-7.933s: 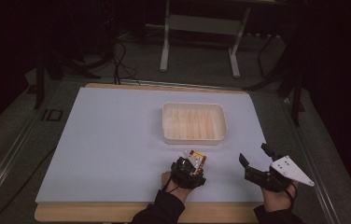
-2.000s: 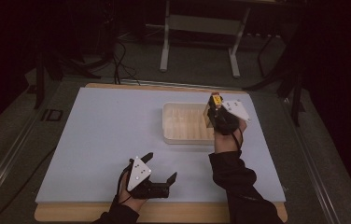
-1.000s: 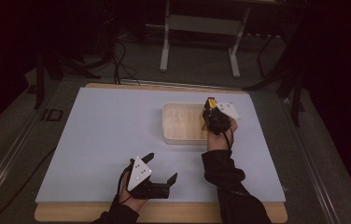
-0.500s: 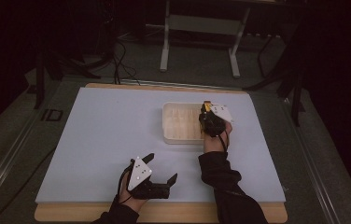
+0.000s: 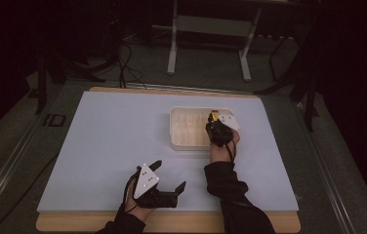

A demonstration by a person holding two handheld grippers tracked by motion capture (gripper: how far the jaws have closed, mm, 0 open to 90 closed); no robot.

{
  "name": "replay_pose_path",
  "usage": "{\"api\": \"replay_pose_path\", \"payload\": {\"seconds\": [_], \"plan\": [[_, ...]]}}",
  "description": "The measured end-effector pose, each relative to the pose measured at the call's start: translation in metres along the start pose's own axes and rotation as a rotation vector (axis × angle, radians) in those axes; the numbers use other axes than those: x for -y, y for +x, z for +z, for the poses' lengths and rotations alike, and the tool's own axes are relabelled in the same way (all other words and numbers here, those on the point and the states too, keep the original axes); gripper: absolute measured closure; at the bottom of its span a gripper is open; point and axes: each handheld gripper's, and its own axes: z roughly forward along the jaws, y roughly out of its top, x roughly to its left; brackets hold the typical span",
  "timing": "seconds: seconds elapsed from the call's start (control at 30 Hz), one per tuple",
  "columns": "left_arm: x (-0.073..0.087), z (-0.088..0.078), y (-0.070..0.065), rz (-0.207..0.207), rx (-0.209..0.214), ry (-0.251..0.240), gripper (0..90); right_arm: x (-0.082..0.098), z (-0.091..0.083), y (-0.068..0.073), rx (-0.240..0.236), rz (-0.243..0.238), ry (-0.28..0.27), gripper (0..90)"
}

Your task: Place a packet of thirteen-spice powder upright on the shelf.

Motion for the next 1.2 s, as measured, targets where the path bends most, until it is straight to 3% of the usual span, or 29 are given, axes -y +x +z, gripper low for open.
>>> {"api": "replay_pose_path", "payload": {"seconds": [0.33,0.47,0.67,0.7,0.93,1.1,1.2], "plan": [[0.000,0.000,0.000,-0.001,0.001,0.000,1.3,0.008,0.001,-0.003,-0.013,0.009,0.024,64.5],[0.000,0.000,0.000,0.000,-0.001,-0.001,1.3,0.002,0.002,-0.006,-0.045,0.022,0.044,56.3],[0.000,0.000,0.000,0.002,-0.001,0.000,1.3,-0.007,-0.002,-0.008,-0.082,-0.017,0.056,42.9],[0.000,0.000,0.000,0.001,0.001,-0.001,1.3,-0.009,-0.002,-0.010,-0.108,-0.029,0.067,35.4],[-0.001,0.000,0.000,0.000,0.006,0.000,1.3,-0.016,-0.007,-0.022,-0.223,-0.077,0.108,14.9],[-0.001,0.001,0.000,-0.004,0.008,0.001,1.3,-0.020,-0.015,-0.028,-0.275,-0.079,0.084,13.1],[-0.001,0.001,0.000,-0.002,0.008,0.001,1.3,-0.025,-0.026,-0.031,-0.316,-0.107,0.071,12.1]]}}
